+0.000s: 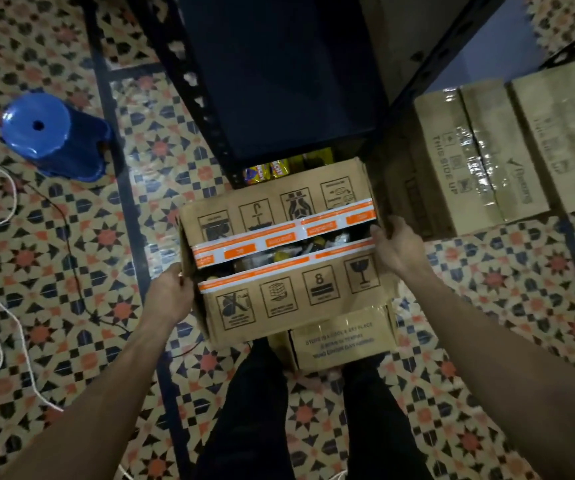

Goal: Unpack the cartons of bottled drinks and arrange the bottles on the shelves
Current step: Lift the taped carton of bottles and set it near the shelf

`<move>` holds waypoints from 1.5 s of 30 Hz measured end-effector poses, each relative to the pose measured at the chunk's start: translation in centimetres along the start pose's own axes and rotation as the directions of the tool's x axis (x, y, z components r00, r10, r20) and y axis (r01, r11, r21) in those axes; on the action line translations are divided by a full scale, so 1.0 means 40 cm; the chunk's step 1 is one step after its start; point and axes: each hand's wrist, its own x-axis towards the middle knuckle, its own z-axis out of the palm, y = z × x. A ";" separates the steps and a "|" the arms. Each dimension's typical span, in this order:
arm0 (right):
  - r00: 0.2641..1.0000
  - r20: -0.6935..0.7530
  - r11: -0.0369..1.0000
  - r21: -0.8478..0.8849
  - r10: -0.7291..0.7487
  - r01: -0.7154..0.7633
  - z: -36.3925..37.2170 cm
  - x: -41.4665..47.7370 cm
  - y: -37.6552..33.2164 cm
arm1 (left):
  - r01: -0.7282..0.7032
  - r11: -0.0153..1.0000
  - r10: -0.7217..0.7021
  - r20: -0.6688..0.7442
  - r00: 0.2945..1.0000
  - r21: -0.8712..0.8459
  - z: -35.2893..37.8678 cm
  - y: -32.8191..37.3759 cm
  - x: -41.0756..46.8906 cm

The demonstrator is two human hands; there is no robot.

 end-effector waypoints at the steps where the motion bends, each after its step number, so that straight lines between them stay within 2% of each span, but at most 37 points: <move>1: 1.000 0.029 1.000 -0.017 0.011 -0.010 0.000 0.011 -0.006 | 0.003 1.000 -0.003 0.002 1.000 0.011 0.004 0.007 0.005; 4: 0.996 0.072 0.998 -0.039 0.046 -0.043 0.008 0.045 -0.020 | 0.039 0.999 -0.040 0.046 0.998 0.026 0.016 0.029 0.020; 11: 0.993 -0.112 0.974 -0.220 0.027 -0.051 0.053 0.070 -0.029 | 0.069 0.996 -0.073 0.070 0.995 0.059 0.011 0.055 0.069; 15: 0.995 -0.096 0.950 -0.310 0.008 -0.038 0.044 0.046 -0.030 | 0.062 0.996 -0.066 0.077 0.995 0.057 -0.008 0.050 0.066; 23: 0.992 -0.124 0.978 -0.209 -0.008 -0.018 0.004 -0.081 -0.009 | 0.054 0.994 -0.048 0.073 0.996 -0.095 -0.061 -0.020 -0.029; 28: 0.991 -0.111 0.989 -0.132 -0.077 0.062 -0.044 -0.205 -0.028 | 0.059 0.995 -0.056 0.037 0.998 -0.085 -0.131 -0.086 -0.160; 37: 0.971 -0.118 0.973 -0.132 -0.206 0.191 -0.062 -0.396 -0.136 | 0.085 0.981 -0.098 -0.067 0.993 -0.176 -0.285 -0.176 -0.379; 45: 0.960 -0.132 0.967 -0.102 -0.247 0.235 0.033 -0.500 -0.316 | 0.099 0.973 -0.125 -0.117 0.985 -0.210 -0.498 -0.279 -0.407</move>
